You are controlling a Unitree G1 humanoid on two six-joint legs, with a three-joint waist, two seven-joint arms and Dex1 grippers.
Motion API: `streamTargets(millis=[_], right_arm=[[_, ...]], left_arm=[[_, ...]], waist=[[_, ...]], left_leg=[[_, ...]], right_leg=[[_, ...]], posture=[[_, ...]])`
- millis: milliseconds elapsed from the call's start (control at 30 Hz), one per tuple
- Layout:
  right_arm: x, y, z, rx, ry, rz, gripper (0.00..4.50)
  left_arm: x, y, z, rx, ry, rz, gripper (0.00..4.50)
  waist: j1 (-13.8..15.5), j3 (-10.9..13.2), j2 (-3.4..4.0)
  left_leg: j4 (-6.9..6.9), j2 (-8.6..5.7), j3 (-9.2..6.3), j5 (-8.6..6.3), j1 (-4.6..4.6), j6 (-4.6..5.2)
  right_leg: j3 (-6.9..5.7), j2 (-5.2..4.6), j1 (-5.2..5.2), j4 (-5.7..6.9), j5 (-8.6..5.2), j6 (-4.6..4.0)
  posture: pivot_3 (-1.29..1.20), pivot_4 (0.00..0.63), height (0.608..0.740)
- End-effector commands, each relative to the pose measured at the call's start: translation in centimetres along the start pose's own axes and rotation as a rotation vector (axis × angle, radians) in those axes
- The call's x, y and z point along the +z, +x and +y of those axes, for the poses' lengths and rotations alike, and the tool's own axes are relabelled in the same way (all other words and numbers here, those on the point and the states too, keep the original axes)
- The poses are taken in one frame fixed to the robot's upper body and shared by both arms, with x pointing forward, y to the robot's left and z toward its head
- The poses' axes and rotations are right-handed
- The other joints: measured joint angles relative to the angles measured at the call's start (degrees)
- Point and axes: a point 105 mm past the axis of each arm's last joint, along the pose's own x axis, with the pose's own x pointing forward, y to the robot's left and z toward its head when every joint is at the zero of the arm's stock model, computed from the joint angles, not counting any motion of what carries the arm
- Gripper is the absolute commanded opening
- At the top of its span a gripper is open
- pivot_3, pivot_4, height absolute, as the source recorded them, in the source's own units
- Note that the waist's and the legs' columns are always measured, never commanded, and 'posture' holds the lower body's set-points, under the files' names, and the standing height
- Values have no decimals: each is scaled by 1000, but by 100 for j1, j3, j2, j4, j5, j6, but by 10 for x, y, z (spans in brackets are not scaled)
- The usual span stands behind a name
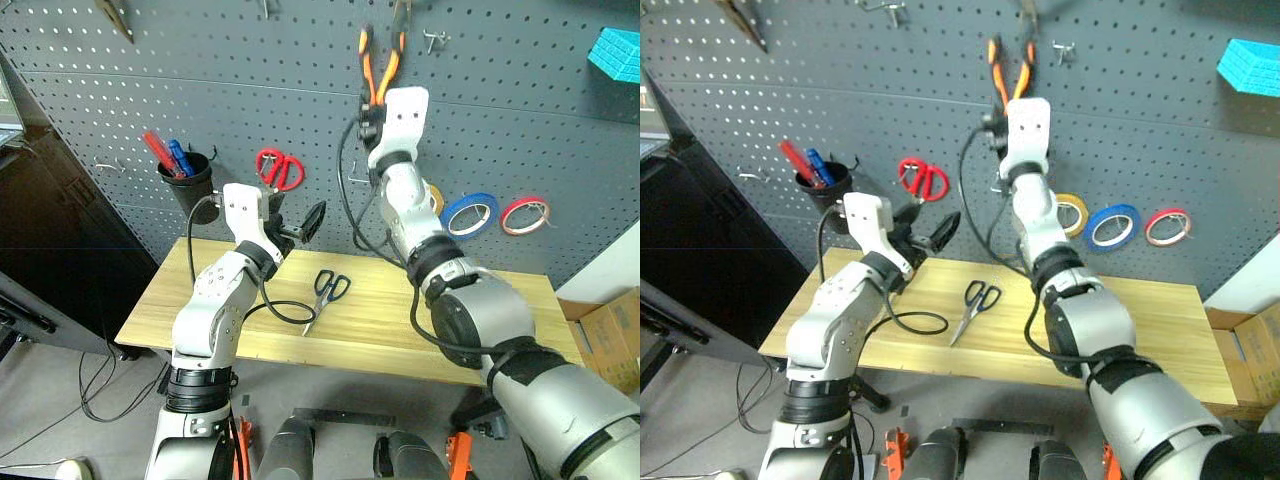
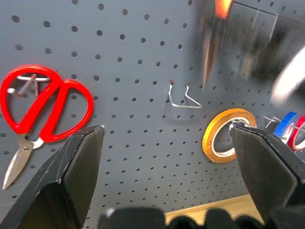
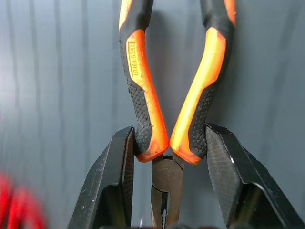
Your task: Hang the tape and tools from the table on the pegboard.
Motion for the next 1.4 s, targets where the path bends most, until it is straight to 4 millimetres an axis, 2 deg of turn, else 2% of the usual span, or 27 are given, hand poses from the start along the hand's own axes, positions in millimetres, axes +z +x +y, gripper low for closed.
streamTargets(millis=[33, 133, 300, 400, 467, 533, 667, 767, 867, 967, 1033, 1100, 1233, 1300, 1400], right_arm=[[2, -1, 8, 10, 12, -15, 1763], [-17, -9, 11, 18, 17, 51, 1763], [-63, -36, 11, 16, -20, 192, 1763], [-92, -56, 3, 11, -88, 283, 1763], [-100, -62, -5, -11, -104, 314, 1763], [-96, -59, -11, -30, -97, 295, 1763], [-70, -40, -15, -45, -77, 211, 1763], [-37, -20, -13, -57, -47, 101, 1763], [-14, -8, -10, -66, -13, 24, 1763], [23, 6, -3, -73, 40, -94, 1763], [32, 9, 0, -73, 55, -121, 1763], [29, 8, 5, -64, 61, -113, 1763], [-9, -9, 6, -70, 16, -8, 1763], [-24, -18, 1, -91, 1, 30, 1763], [-36, -26, -4, -119, -1, 57, 1763]], left_arm=[[13, -2, -2, -9, 25, -42, 4500], [13, -5, 0, 4, 25, -41, 4500], [12, -11, 0, 21, 20, -35, 4500], [11, -15, -2, 30, 17, -26, 4500], [11, -18, -2, 31, 17, -18, 4500], [10, -20, -2, 33, 17, -11, 4500], [9, -18, 1, 30, 17, -2, 4500], [11, -13, -1, 16, 15, -10, 4500], [12, -10, -2, 11, 13, -13, 4500], [11, -10, -2, 10, 12, -14, 4500], [11, -10, -2, 9, 11, -14, 4500], [11, -11, -2, 9, 13, -15, 4500], [17, -20, -2, 18, 30, -7, 4500], [20, -29, 0, 32, 38, 7, 4500], [25, -47, 3, 65, 28, 39, 4500]], waist=[[6, 0, -1], [17, 0, 0], [61, 0, 0], [112, 0, 0], [151, 0, 1], [169, 0, 0], [189, 2, 2], [189, 6, 5], [184, 6, 7], [177, 7, 9], [177, 7, 8], [178, 7, 8], [195, 5, 6], [222, 6, 6], [291, 54, 13]], left_leg=[[-3, 0, 0, 0, 0, 0], [-11, -1, 0, 0, -6, 0], [-13, -1, -2, 0, -7, 0], [-12, -1, -2, 0, -6, 0], [-12, -1, -2, 0, -4, 0], [-11, 0, -3, 0, 6, 0], [-11, 2, -4, -1, 8, -1], [-11, 1, -4, -1, 1, -1], [-10, 1, -4, 0, -9, -1], [-10, 4, -4, 0, -9, 0], [-11, 4, -4, 0, -18, 0], [-15, 3, -4, -2, -19, -3], [-28, 4, -5, -6, -18, -7], [-31, 4, -7, -5, -17, -7], [-32, 4, -8, -5, -18, -7]], right_leg=[[0, 0, 1, -1, -3, 0], [0, 0, -3, -2, 1, -7], [-2, -1, -3, 0, 0, -10], [-2, -1, -3, 0, -5, -3], [-1, -1, -2, 2, -11, 6], [-2, -1, 3, 7, -10, 4], [-7, -1, 4, 5, -7, -2], [-5, -1, 2, 0, -4, -5], [-6, -1, -6, 1, -2, -5], [-7, 2, -7, 0, -4, -6], [-7, 3, -12, -4, -8, -6], [-6, 2, -12, -5, -13, -16], [-10, 2, -11, -4, -20, -28], [-11, 2, -11, -3, -20, -29], [-11, 1, -12, -1, -22, -30]], posture=[[319, 75, 740], [336, 79, 740], [373, 82, 740], [389, 87, 740], [388, 87, 740], [377, 87, 740], [357, 86, 740], [344, 83, 740], [344, 83, 740], [342, 80, 740], [342, 80, 740], [351, 81, 740], [424, 80, 740], [463, 94, 740], [503, 136, 740]])
